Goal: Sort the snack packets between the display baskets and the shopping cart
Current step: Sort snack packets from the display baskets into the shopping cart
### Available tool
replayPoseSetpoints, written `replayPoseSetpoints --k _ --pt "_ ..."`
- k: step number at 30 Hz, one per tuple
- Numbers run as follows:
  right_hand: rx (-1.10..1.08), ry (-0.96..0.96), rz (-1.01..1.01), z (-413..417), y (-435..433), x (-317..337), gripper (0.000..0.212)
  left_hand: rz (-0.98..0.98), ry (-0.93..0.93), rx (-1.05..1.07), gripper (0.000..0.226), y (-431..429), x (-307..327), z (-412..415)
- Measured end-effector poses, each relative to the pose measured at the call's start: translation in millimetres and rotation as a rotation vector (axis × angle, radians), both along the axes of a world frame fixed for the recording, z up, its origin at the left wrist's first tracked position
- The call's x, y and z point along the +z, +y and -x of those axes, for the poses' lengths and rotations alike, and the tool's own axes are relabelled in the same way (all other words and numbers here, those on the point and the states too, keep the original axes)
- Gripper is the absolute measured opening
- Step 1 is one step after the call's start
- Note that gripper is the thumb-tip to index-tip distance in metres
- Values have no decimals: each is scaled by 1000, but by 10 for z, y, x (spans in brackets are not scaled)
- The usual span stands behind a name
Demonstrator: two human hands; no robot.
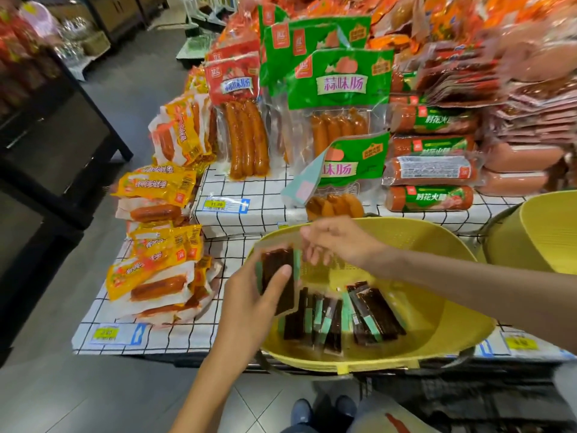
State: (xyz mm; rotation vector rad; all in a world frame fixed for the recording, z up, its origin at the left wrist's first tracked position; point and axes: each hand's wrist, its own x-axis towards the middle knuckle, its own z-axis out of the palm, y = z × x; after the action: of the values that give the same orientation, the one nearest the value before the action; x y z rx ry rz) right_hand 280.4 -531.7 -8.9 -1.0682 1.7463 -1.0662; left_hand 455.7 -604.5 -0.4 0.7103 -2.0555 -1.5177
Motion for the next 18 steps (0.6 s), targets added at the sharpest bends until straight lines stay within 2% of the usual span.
replayPoseSetpoints --k 2,4,7,9,11,12,15,18 --pt "123 260 -349 -51 -31 -314 48 -90 41 83 22 -39 -19 -51" --pt "291 506 -569 -195 -39 -638 76 -94 55 119 17 -75 -22 -74" --pt "294 836 -629 -416 -76 -965 94 -114 44 127 14 -93 -14 -65" --pt "259 883 -657 -423 -116 -1002 94 -163 44 126 14 -91 -6 -73" --pt "214 860 -652 -339 -137 -916 76 -234 68 147 16 -101 23 -81" --pt "175 790 -608 -281 -124 -852 61 -265 78 157 21 -112 28 -83" --pt "-19 358 -419 -63 -26 -552 19 -327 96 192 21 -110 65 -49" --pt "-15 5 -145 230 163 -88 17 -253 39 200 18 -62 84 31"
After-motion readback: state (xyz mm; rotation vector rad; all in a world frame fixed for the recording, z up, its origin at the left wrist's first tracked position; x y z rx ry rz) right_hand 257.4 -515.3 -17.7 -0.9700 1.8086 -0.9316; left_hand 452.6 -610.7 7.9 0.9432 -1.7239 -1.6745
